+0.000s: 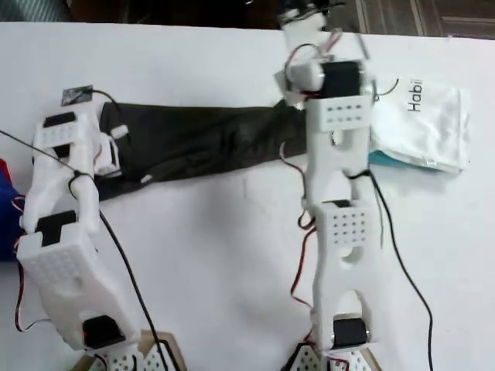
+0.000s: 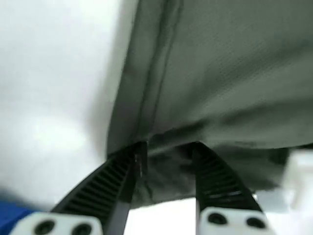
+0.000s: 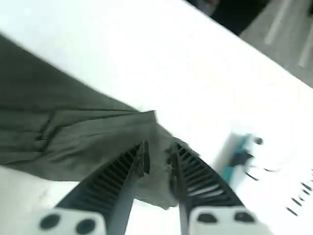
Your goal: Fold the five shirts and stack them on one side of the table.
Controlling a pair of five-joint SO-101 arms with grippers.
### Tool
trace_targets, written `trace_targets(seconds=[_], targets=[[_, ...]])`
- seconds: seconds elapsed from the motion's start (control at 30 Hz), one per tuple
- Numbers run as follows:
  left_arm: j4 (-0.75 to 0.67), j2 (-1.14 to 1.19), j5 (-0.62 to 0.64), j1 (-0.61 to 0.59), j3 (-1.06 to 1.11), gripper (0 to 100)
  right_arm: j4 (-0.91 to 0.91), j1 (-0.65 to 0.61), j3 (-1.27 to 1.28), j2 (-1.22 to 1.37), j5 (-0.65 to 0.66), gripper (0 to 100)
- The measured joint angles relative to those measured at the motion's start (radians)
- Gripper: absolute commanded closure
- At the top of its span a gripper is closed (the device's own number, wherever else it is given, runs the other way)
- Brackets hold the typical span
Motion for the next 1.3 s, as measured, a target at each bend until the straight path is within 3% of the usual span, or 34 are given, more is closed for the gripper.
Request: trace_targets(seconds=[0.23,0.43,0.6,0.9,1.17,1.3], targets=[[0.226,-0.006,0.0,-0.012,-0.304,83,0.003,0.044,0.157,-0.17,0.0,91.5],[0.215,0.009,0.0,-0.015,-0.384,74,0.003,0.046,0.628,-0.54,0.0,91.5],[0.18,0.21,0.051,-0.021,-0.483,74,-0.006,0.078,1.1,-0.858,0.0,91.5],[0.285,0.615,0.101,-0.035,-0.985,74,-0.209,0.184,1.758,-1.267,0.103,91.5],[0.466,0.821,0.104,0.011,-1.318,75,-0.327,0.193,2.073,-1.493,0.107,91.6],[0.483,0.835,0.104,0.032,-1.335,83,-0.334,0.193,2.122,-1.559,0.107,91.6]])
